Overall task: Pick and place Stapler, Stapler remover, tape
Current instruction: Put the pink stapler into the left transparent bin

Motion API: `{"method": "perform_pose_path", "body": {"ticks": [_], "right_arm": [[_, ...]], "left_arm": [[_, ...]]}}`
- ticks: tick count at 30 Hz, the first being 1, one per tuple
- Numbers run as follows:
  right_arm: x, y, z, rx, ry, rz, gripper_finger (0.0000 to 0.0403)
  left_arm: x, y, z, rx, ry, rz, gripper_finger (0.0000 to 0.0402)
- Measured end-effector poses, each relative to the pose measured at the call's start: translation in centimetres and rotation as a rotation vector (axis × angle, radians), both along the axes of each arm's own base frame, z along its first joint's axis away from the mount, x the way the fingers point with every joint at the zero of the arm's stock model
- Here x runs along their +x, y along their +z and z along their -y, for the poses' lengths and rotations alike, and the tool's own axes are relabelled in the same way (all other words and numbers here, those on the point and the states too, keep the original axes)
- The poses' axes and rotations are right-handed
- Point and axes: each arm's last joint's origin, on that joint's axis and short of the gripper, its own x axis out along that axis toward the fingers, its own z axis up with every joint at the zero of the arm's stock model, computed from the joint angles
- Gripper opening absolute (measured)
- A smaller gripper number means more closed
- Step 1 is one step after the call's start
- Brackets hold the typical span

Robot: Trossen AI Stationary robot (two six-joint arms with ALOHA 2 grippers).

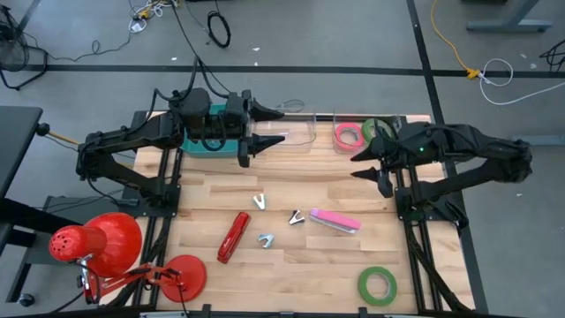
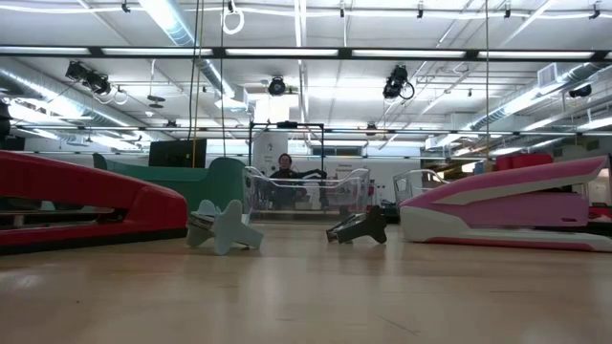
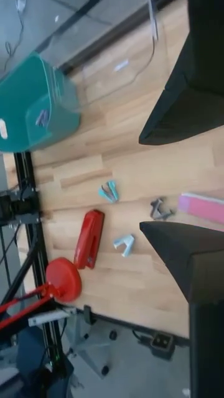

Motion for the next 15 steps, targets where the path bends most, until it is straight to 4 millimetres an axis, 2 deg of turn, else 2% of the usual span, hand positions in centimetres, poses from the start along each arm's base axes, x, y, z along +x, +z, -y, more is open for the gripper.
{"method": "perform_pose_path", "body": {"ticks": [6,15], "right_arm": [[0.6,-0.7,-1.3,0.027,0.040,-0.060,0.0213],[2.5,-3.1,-2.9,-0.047,0.057,-0.267,0.0213]], "left_arm": [[0.0,-0.4,0.0,0.004,0.001,-0.044,0.0304],[0.0,-0.9,0.1,0.012,-0.005,-0.097,0.0304]]}}
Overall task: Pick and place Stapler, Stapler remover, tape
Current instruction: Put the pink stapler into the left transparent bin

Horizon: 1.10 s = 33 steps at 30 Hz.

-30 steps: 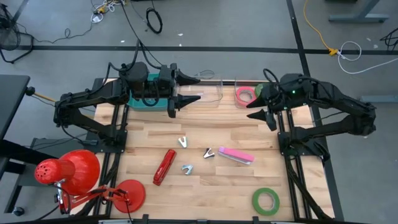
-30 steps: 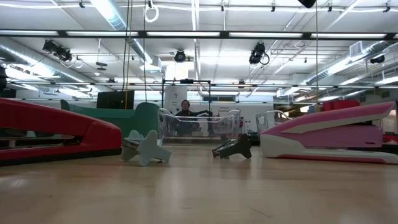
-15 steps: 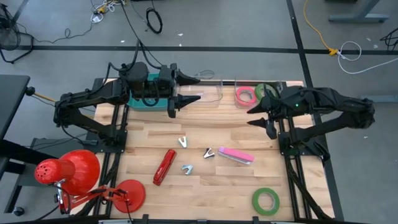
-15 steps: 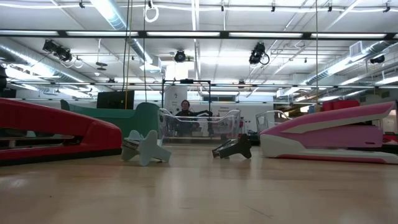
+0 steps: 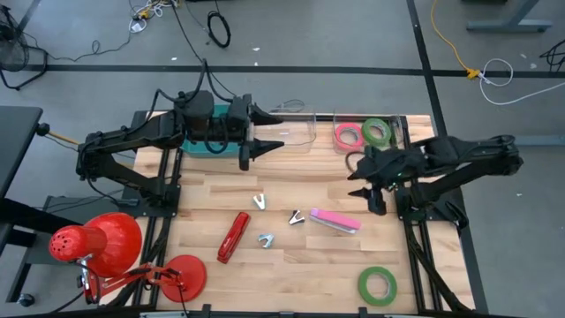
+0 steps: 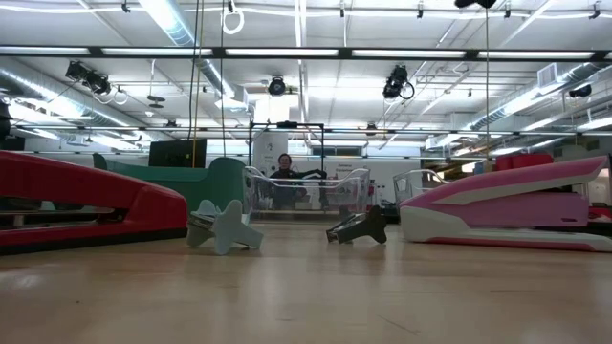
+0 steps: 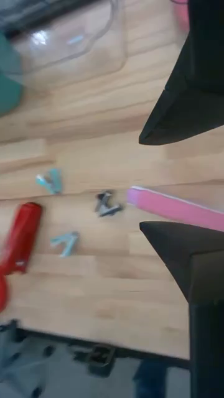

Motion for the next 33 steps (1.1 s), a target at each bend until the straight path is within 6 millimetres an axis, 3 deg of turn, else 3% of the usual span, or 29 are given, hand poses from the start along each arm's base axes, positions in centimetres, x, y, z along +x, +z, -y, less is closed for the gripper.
{"method": "perform_pose_path", "body": {"ticks": [17,33], "right_arm": [[5.1,-5.2,-2.8,-0.038,0.029,-0.285,0.0213],[7.6,-8.8,-4.0,0.035,-0.074,-0.474,0.0213]], "left_arm": [[-0.3,-2.3,0.6,0.037,-0.005,-0.245,0.0304],[-0.6,-3.1,0.7,0.150,-0.047,-0.336,0.0304]]}}
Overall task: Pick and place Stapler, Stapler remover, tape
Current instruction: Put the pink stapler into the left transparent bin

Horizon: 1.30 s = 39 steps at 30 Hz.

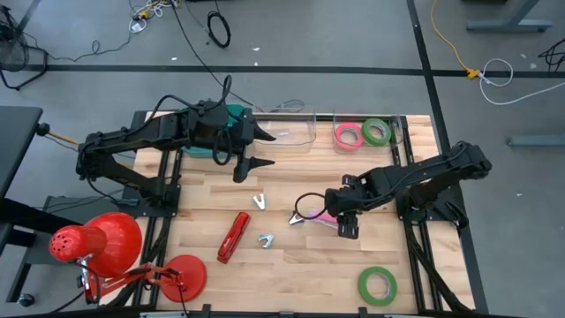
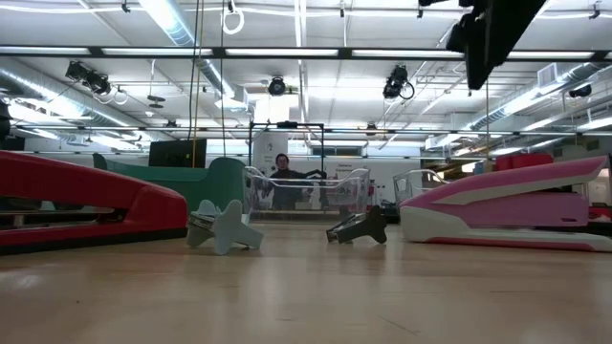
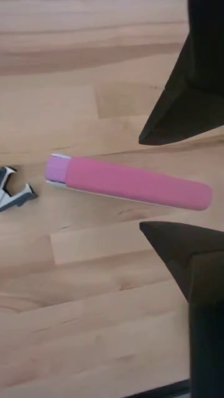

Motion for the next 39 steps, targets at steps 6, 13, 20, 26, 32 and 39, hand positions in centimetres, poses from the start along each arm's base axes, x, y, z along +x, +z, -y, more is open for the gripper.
{"method": "perform_pose_path", "body": {"ticks": [6,13,20,26,32,39], "right_arm": [[0.8,-1.2,-0.4,0.005,-0.005,-0.043,0.0224],[1.7,-3.3,-0.7,0.016,-0.005,-0.036,0.0264],[0.7,-6.5,-0.4,0.004,-0.061,-0.101,0.0279],[0.3,-8.2,-0.2,-0.001,-0.063,-0.110,0.0279],[-0.2,-9.9,0.0,0.004,-0.101,-0.121,0.0279],[-0.9,-11.2,0.1,0.021,-0.127,-0.147,0.0278]], "left_arm": [[0.0,0.0,0.0,0.001,0.000,-0.002,0.0304],[0.0,-0.1,0.0,0.002,-0.001,-0.007,0.0304],[0.0,-0.1,0.0,0.002,-0.001,-0.006,0.0304],[0.0,-0.1,0.0,0.001,0.000,-0.006,0.0304],[0.0,0.0,0.0,-0.001,0.001,-0.005,0.0304],[0.0,0.0,0.0,-0.003,0.001,-0.004,0.0304]]}}
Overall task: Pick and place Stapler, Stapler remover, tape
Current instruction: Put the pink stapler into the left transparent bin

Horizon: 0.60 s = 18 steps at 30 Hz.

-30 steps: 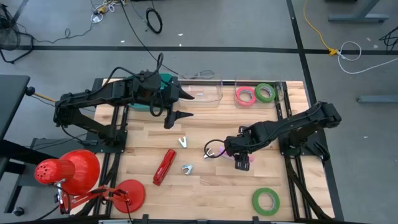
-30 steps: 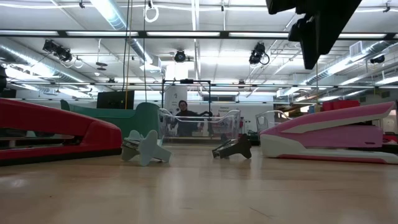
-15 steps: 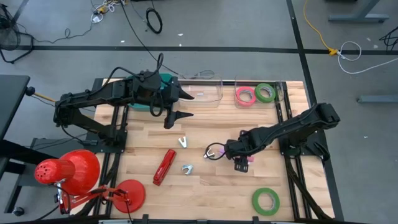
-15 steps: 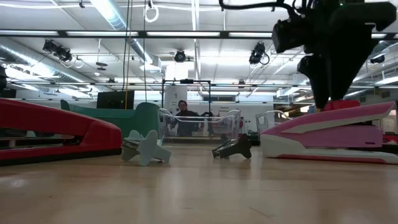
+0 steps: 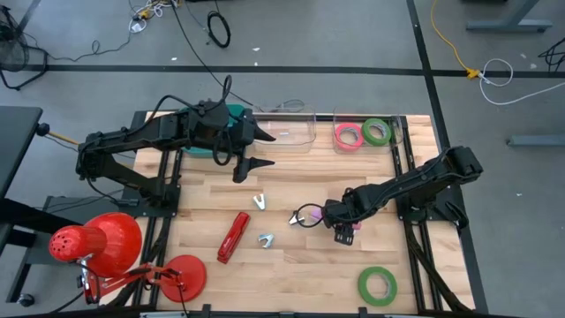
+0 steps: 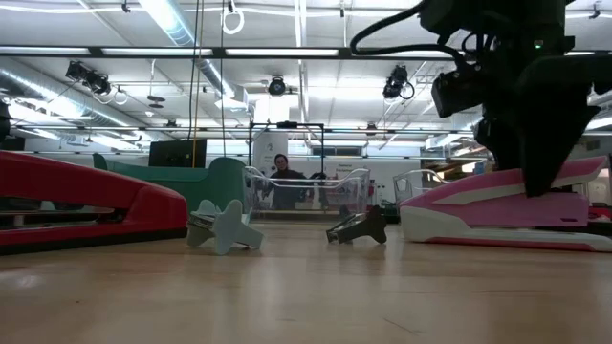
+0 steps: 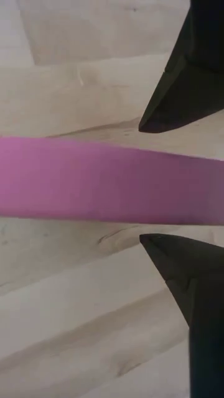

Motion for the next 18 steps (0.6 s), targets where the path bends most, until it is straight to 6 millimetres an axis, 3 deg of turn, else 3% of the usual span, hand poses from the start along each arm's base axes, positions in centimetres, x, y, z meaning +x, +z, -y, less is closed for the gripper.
{"method": "perform_pose_path", "body": {"ticks": [5,15,18], "right_arm": [[0.01,-0.09,-0.04,0.014,-0.014,0.003,0.0255],[0.08,-0.06,-0.12,0.036,-0.016,0.007,0.0133],[0.08,-0.05,-0.12,0.036,-0.016,0.007,0.0122]], "left_arm": [[0.00,0.00,0.00,0.000,0.000,0.000,0.0304],[0.00,0.00,0.00,0.001,-0.001,0.000,0.0304],[0.00,0.00,0.00,0.001,0.000,0.000,0.0304]]}}
